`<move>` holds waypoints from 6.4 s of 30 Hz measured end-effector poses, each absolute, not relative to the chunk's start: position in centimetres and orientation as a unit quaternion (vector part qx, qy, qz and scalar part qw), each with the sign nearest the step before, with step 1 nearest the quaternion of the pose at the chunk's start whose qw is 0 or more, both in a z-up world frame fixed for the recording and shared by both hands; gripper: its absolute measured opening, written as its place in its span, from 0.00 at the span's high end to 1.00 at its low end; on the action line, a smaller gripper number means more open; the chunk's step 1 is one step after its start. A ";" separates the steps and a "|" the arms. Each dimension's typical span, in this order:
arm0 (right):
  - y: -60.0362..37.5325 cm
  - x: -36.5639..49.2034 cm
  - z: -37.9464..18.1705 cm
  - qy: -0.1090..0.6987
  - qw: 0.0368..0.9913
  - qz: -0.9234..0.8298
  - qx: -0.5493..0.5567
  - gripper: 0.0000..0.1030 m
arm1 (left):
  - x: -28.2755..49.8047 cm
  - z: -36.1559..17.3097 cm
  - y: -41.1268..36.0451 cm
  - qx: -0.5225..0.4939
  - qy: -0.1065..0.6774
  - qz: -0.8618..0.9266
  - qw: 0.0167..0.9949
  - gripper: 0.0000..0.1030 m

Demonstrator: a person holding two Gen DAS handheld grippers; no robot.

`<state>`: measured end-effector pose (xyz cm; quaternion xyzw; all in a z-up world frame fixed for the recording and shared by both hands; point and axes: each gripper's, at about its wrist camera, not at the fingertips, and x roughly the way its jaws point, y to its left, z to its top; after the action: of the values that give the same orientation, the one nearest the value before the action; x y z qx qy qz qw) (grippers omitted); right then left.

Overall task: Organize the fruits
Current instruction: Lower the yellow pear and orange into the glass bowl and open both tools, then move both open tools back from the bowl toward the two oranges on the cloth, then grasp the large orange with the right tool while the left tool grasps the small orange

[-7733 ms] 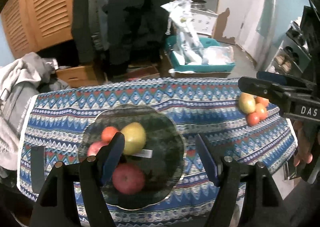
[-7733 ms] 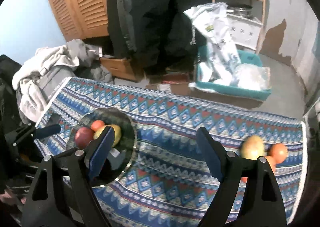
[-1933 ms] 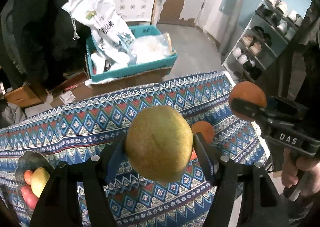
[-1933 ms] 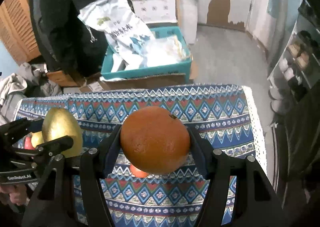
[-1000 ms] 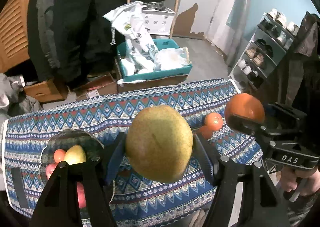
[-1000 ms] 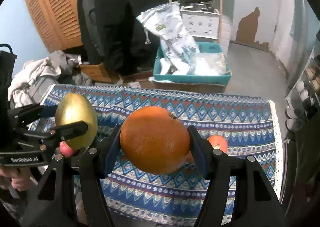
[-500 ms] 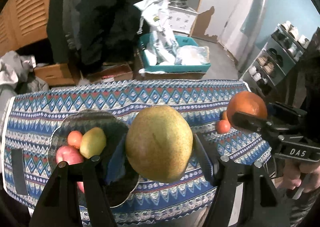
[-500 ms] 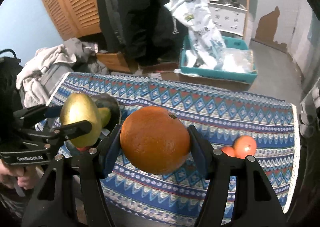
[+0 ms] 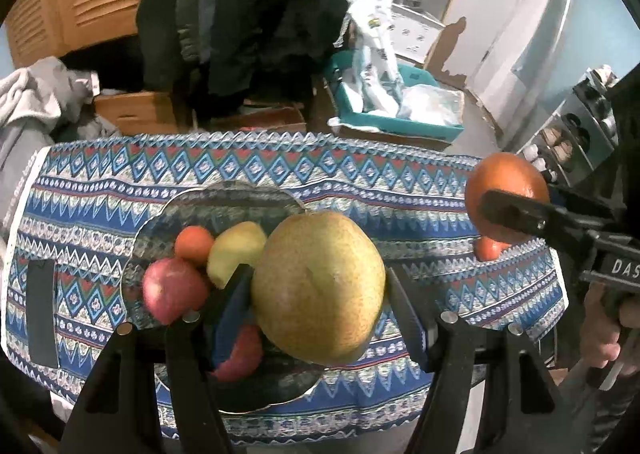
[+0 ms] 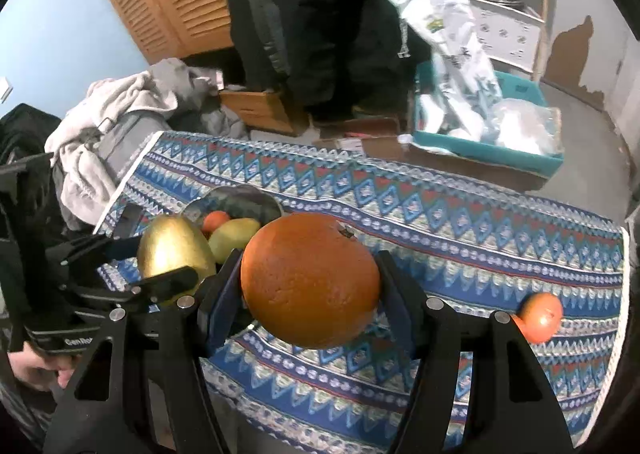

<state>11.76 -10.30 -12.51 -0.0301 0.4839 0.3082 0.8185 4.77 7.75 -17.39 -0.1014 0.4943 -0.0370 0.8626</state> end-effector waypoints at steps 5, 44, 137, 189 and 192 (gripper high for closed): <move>-8.2 12.3 -13.4 0.492 0.809 0.318 -0.034 0.37 | 4.6 -19.3 9.2 -0.113 0.508 -0.026 0.853 0.34; 5.0 16.1 -22.8 0.569 0.730 0.357 -0.128 0.37 | 5.0 -23.8 13.4 -0.156 0.536 0.030 0.829 0.41; -22.8 12.6 -10.8 0.475 0.859 0.182 -0.052 0.30 | 8.2 -14.7 -4.4 -0.024 0.483 -0.055 0.874 0.19; -34.2 22.1 -29.4 0.641 0.763 0.076 0.039 0.25 | 21.1 -29.4 -16.1 -0.011 0.602 -0.125 0.788 0.19; -34.5 22.1 -30.1 0.645 0.758 0.081 0.050 0.25 | 21.2 -29.7 -16.5 -0.011 0.605 -0.127 0.786 0.19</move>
<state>22.13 -34.48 -30.06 0.0503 0.6454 0.0813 0.7578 21.22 -16.48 -29.66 -0.0107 0.6051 -0.1273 0.7859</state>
